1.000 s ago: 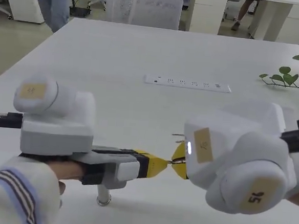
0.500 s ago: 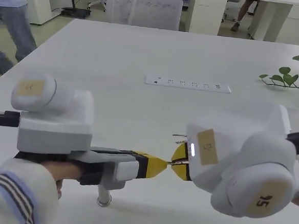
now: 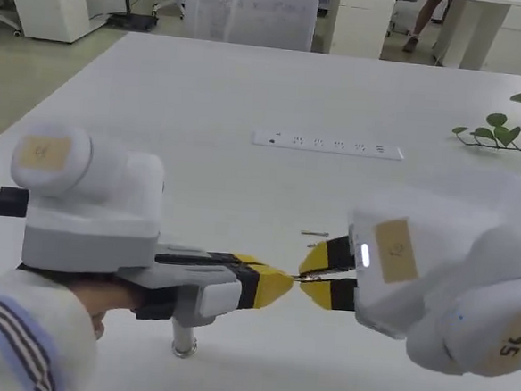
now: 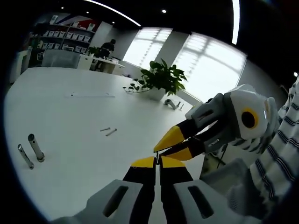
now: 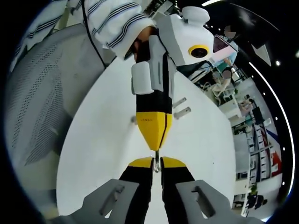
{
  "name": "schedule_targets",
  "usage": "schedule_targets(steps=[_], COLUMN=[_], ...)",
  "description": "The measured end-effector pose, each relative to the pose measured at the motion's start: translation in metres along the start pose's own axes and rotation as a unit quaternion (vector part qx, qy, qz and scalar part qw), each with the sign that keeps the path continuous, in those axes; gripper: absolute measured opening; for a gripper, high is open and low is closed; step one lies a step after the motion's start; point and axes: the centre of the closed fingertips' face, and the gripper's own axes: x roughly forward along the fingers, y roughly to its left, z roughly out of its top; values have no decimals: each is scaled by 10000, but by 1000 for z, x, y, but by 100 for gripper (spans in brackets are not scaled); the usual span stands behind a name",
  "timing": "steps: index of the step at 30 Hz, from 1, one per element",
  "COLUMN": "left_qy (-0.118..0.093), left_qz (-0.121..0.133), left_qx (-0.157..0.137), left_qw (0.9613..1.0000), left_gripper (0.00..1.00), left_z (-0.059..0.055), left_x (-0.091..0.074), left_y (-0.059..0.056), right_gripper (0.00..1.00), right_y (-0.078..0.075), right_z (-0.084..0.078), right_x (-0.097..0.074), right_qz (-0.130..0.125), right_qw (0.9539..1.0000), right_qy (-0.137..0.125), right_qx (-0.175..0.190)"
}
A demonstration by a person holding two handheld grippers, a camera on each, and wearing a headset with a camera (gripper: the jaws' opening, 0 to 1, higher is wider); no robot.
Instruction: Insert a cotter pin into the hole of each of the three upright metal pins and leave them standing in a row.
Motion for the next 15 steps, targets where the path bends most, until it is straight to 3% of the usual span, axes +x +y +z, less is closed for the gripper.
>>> schedule_targets(steps=[2,5,8,12,15], left_qy=[25,-2,2,55,71], left_qz=[-34,-66,-165,-419,-545], left_qx=[117,592,805,1411,1973], left_qw=[9999,9982,9966,9891,9788], left_gripper=[0,0,0,0,0], left_z=[-1,0,-2,-6,-10], left_x=[1,1,2,1,-1], left_y=[-3,-5,-11,-19,-23], right_gripper=[12,13,14,15,15], right_y=[0,0,4,10,15], right_z=[2,2,2,-4,-7], right_x=[-1,-2,-3,-6,-10], right_qz=[45,84,261,443,558], right_qw=[9999,9997,9985,9964,9936], right_qy=[-70,-103,-210,-271,-407], right_qx=[123,189,428,664,895])
